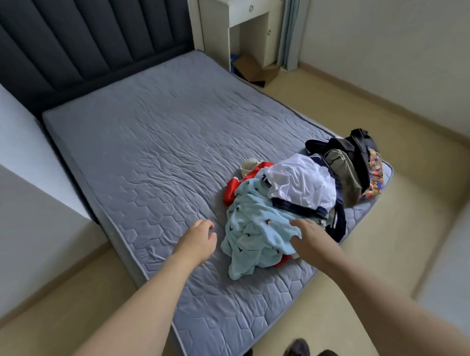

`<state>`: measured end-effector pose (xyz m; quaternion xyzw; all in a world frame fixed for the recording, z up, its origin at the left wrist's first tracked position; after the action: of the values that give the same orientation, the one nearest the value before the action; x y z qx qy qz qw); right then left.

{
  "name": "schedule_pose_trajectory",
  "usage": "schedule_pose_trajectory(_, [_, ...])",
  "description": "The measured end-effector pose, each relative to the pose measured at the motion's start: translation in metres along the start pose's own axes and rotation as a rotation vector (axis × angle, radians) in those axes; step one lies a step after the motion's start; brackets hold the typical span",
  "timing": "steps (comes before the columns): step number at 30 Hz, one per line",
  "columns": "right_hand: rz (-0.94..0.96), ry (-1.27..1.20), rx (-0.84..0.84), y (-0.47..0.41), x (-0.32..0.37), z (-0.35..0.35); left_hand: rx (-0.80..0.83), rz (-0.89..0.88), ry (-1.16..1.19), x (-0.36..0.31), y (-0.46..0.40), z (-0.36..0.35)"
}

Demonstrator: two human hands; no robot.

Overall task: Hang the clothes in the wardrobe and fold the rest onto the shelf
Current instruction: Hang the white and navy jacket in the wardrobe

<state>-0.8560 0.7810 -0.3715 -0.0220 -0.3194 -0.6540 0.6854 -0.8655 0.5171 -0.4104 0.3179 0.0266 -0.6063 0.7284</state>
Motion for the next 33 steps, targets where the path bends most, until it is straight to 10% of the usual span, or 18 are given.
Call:
schedule_pose_trajectory(24, [0.045, 0.236, 0.479, -0.329, -0.277, 0.024, 0.308, 0.108, -0.139, -0.209, -0.309, -0.194])
schedule_pose_trajectory(33, [-0.147, -0.002, 0.171, -0.445, -0.364, -0.005, 0.121, 0.46, 0.229, -0.198, -0.411, -0.275])
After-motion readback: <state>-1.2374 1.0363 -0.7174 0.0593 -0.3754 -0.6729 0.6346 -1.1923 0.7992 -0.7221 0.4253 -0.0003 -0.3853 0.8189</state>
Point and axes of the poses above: each hand's wrist, its own y-axis away from the middle knuckle, its own z-axis out of the back of the hand, x = y × z, the point moved 8 cm from there along -y, towards the middle knuckle, and after that the axes turned 5 degrees about z, right-handed, at the moved point
